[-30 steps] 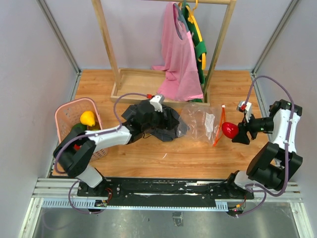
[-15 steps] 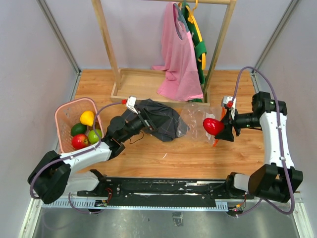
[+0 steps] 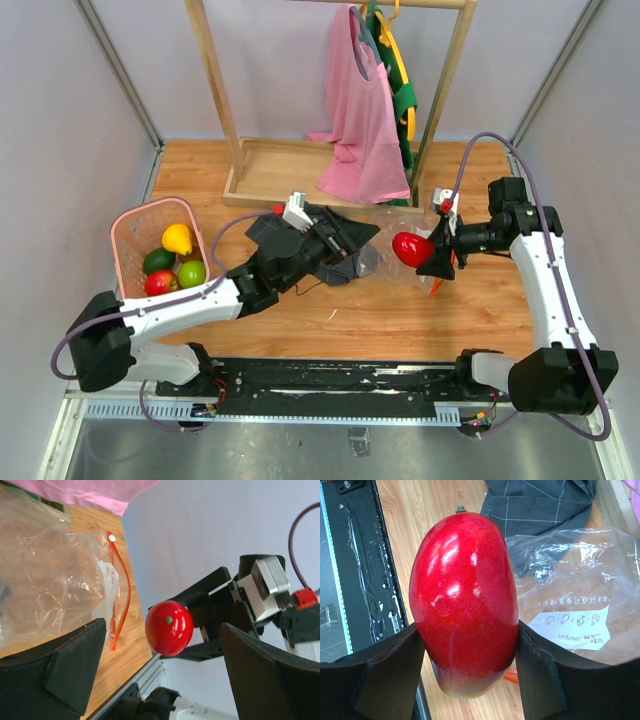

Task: Open the zip-top bag and remove the fake food
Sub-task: Pick up the fake fruit from the zipper food storage bag.

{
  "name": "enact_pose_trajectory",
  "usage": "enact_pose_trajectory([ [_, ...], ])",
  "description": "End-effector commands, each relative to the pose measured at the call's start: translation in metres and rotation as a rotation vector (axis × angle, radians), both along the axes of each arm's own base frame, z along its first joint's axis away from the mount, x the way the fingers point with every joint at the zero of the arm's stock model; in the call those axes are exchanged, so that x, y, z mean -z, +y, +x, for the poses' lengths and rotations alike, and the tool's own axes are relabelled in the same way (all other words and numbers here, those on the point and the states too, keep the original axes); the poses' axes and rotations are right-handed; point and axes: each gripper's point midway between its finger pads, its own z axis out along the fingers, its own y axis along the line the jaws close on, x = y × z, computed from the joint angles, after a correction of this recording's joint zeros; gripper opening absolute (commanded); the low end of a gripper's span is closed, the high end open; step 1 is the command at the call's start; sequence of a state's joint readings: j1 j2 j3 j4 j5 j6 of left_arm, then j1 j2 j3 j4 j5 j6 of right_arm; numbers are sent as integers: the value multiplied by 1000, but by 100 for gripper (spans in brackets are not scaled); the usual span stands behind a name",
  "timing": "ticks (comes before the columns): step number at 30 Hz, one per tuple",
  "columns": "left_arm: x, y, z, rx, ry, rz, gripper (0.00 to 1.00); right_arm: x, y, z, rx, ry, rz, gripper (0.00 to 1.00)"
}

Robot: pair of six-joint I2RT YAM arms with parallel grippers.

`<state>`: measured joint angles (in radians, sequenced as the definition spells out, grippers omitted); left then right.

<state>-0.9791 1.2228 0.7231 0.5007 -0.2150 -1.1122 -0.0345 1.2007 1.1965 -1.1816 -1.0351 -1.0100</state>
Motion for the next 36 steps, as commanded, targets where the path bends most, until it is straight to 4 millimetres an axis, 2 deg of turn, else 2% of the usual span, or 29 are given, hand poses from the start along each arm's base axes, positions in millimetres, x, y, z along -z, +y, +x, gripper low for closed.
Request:
enact_pose_trajectory([
  [1, 19, -10, 17, -165, 159, 137, 99, 1, 8, -2, -3, 21, 15, 2],
  [10, 8, -57, 14, -83, 146, 101, 99, 1, 18, -3, -29, 34, 14, 2],
  [14, 4, -71, 11, -44, 143, 68, 99, 2, 23, -3, -42, 35, 14, 2],
  [21, 1, -86, 4, -4, 151, 38, 90, 7, 36, -2, -58, 51, 29, 2],
  [25, 5, -90, 0, 15, 183, 29, 74, 9, 38, 2, -51, 55, 27, 2],
  [31, 11, -94, -3, 37, 207, 32, 58, 12, 41, 4, -42, 67, 31, 4],
  [34, 11, -95, -5, 49, 195, 33, 40, 14, 41, 3, -44, 73, 31, 8],
  [36, 12, -94, -5, 50, 181, 34, 22, 14, 41, 3, -41, 73, 28, 23],
])
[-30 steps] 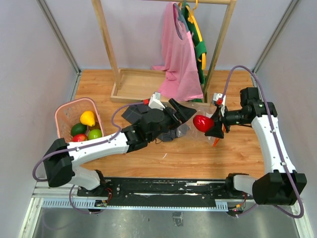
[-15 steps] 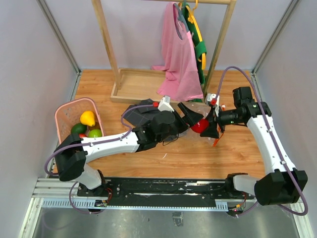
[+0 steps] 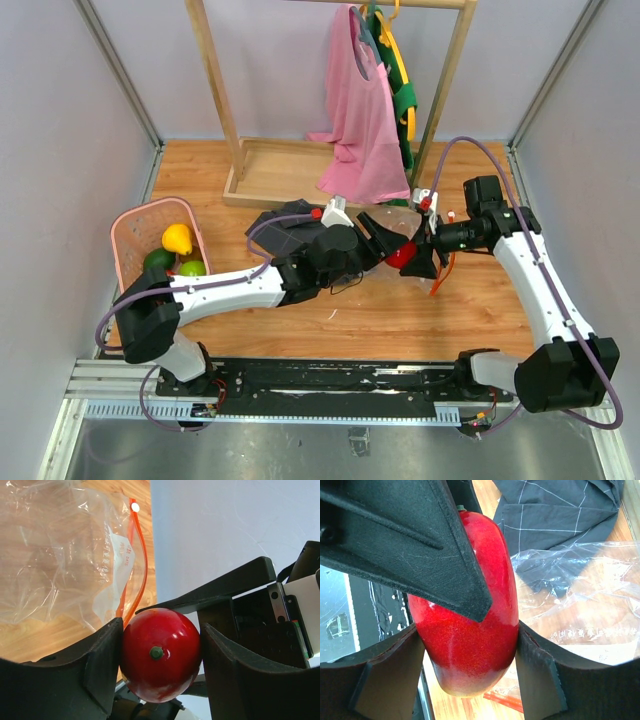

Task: Open the zip-top bag and remove the fake food
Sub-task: Pick up the fake fruit from the zipper food storage bag, then place the fake fruit in the bin.

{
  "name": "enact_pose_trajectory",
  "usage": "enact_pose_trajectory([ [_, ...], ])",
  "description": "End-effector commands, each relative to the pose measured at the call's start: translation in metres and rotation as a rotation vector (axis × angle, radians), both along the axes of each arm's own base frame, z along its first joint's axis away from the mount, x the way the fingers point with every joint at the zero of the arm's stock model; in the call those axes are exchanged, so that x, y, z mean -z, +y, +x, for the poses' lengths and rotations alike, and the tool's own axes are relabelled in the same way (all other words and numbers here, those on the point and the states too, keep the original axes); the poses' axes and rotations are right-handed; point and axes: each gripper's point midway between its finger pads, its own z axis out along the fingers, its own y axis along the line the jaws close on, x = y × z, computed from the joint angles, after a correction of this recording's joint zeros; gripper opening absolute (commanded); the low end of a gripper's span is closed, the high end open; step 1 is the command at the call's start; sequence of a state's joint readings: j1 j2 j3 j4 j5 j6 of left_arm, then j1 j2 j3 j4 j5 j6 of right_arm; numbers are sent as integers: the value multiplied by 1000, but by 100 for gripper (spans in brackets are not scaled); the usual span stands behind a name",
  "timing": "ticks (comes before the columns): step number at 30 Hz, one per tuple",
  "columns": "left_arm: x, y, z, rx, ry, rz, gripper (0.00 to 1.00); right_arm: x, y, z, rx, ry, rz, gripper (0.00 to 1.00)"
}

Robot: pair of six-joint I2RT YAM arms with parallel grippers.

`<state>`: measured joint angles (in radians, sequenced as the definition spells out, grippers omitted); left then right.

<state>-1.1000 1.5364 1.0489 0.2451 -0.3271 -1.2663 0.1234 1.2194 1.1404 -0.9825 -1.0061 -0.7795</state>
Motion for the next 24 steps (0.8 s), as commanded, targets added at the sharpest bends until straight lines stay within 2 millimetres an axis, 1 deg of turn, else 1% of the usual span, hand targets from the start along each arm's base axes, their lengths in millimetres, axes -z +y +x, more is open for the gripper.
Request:
enact_pose_trajectory([
  [1, -24, -11, -9, 51, -42, -79, 12, 1, 6, 0, -10, 1, 11, 33],
  [2, -23, -9, -9, 50, -55, -78, 5, 1, 6, 0, -7, 1, 9, 44],
  [3, -23, -7, -9, 45, -69, -74, 1, 1, 5, 0, -4, -5, 5, 56],
  [6, -24, 4, -8, 27, -111, -54, 0, 1, 4, -2, -1, -11, 1, 86],
  [8, -25, 12, -7, 10, -145, -32, 0, -1, 4, -5, -8, -18, 4, 99],
  [14, -20, 44, -5, -42, -230, 58, 0, -5, 4, -13, -34, -50, 19, 98],
  [18, -23, 66, -11, -38, -317, 129, 0, -10, 2, -20, -46, -87, 27, 98],
  [20, -24, 79, -14, -39, -375, 179, 0, -13, 1, -25, -52, -105, 42, 98],
  [22, -28, 95, -15, -37, -446, 262, 0, -14, -1, -27, -49, -126, 48, 98],
  [24, -28, 112, -13, -48, -482, 358, 0, -14, -4, -29, -39, -138, 46, 98],
])
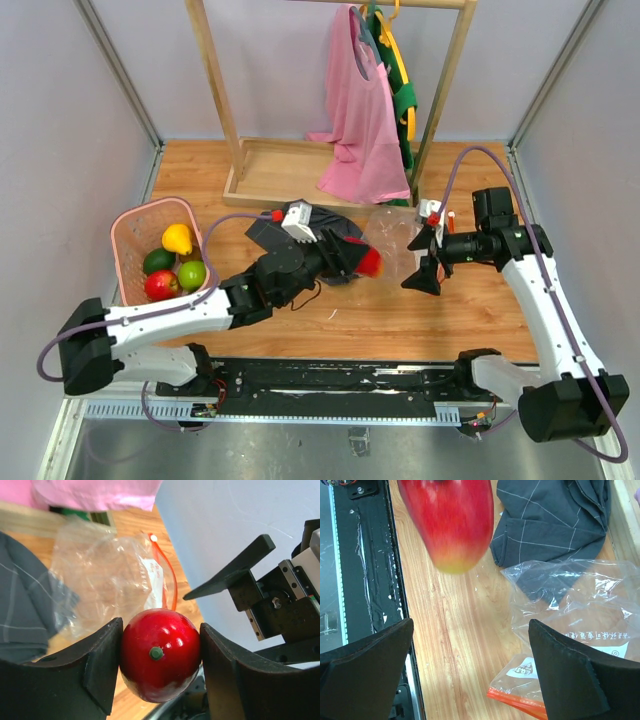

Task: Open the zip-top bag and remove the fake food
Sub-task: Place the fake fruit in the bin.

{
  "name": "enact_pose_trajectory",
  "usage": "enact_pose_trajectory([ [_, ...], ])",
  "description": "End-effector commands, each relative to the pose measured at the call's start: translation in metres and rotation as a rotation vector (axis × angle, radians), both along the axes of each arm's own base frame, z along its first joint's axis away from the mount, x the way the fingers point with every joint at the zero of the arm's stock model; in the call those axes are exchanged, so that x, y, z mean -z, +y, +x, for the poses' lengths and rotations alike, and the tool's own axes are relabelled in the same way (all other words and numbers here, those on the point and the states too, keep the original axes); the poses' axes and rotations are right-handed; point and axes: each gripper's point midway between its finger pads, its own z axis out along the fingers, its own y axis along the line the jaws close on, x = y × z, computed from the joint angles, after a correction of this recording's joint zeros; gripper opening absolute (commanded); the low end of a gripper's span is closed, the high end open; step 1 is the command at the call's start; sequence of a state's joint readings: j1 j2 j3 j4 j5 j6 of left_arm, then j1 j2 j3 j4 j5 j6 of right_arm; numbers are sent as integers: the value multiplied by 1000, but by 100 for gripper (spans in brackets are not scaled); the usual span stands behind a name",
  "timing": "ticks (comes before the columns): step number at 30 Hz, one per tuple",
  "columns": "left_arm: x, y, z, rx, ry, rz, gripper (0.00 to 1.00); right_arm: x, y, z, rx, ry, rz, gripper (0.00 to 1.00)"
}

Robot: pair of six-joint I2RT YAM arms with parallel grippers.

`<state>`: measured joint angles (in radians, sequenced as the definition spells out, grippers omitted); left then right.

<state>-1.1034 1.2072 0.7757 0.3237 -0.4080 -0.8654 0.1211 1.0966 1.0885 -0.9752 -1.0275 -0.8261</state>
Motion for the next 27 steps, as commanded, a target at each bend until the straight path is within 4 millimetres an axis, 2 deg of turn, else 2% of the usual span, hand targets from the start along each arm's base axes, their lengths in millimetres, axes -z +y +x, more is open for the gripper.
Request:
enact_pose_trajectory([
  [1, -14, 40, 6, -55, -172, 219, 0, -1, -4, -12, -5, -25, 22, 98],
  [7, -36, 99, 16, -113, -225, 433, 0, 4, -10, -10, 24, -23, 20, 98],
  [16, -50, 213, 40, -326, -123, 816, 0, 7, -16, -4, 51, -20, 14, 98],
  [23, -70, 292, 55, -521, -38, 979, 0, 9, -19, 1, 68, -12, 9, 98],
  [27, -76, 327, 59, -607, 3, 1038, 0, 9, -20, 2, 70, -7, 10, 98],
])
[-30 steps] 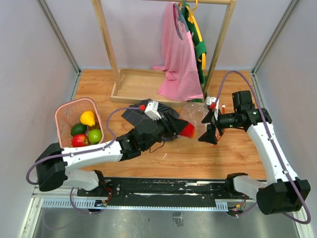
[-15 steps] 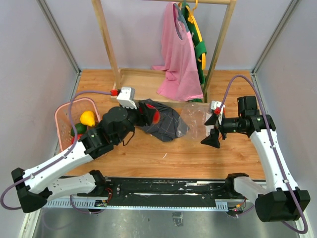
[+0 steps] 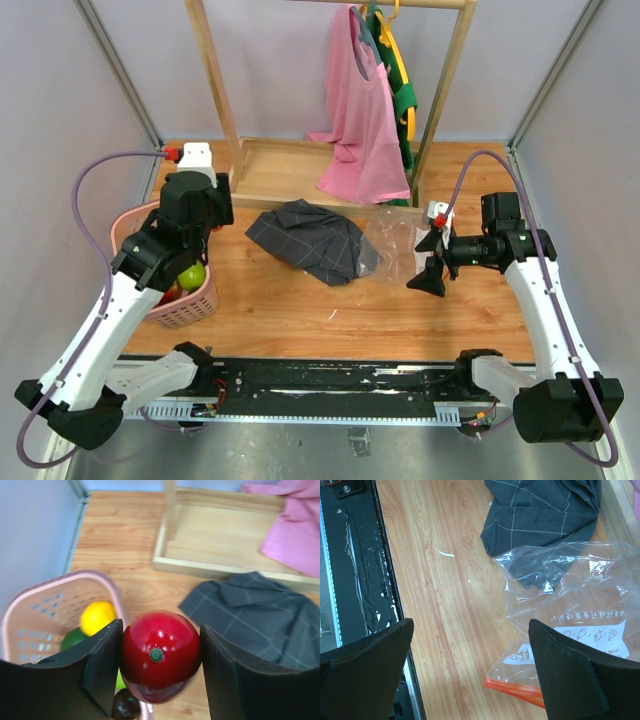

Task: Open the zip-top bag and remove the fake food
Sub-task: Place the fake fruit in the bin.

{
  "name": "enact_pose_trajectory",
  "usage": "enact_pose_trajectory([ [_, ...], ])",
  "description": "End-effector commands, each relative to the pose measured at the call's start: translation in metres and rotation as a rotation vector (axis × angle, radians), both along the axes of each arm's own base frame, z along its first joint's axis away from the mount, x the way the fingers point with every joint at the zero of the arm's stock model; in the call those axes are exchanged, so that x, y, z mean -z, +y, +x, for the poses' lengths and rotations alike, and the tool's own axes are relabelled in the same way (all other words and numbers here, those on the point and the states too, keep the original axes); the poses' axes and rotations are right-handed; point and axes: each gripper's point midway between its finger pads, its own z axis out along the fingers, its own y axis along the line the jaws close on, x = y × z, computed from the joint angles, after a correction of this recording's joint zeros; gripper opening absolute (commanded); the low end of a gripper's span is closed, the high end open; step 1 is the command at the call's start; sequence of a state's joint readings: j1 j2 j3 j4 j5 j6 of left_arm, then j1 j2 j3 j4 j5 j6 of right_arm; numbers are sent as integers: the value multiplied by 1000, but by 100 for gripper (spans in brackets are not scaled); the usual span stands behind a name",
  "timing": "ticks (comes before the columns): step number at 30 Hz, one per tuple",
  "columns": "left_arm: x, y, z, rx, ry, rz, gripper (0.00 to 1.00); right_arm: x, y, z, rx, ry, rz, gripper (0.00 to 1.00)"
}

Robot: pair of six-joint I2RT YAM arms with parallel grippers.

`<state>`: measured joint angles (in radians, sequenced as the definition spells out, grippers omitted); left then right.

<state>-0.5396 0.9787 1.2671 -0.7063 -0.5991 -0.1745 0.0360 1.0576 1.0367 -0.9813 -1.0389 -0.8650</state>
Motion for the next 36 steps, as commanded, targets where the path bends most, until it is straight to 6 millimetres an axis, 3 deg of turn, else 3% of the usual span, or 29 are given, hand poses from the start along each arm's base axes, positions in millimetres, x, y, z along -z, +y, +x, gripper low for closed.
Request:
enact_pose_trajectory([
  [1, -3, 44, -2, -105, 46, 124, 0, 2, -3, 1, 10, 8, 8, 98],
  [5, 13, 74, 2, -204, 104, 169, 1, 3, -4, 2, 15, 13, 9, 98],
  [13, 70, 141, 2, -392, 232, 177, 6, 5, -6, 0, 25, 20, 13, 98],
  [18, 94, 151, 3, -439, 261, 174, 16, 3, -7, 2, 30, 19, 15, 98],
  [26, 121, 157, -3, -495, 305, 170, 19, 8, -12, 4, 55, 41, 6, 98],
  [29, 124, 160, -7, -529, 281, 157, 37, 9, -17, 6, 74, 49, -11, 98],
  [33, 129, 160, -8, -554, 243, 124, 73, 16, -25, 12, 96, 47, -63, 98],
  [36, 132, 163, -11, -583, 230, 119, 87, 21, -29, 15, 110, 64, -89, 98],
])
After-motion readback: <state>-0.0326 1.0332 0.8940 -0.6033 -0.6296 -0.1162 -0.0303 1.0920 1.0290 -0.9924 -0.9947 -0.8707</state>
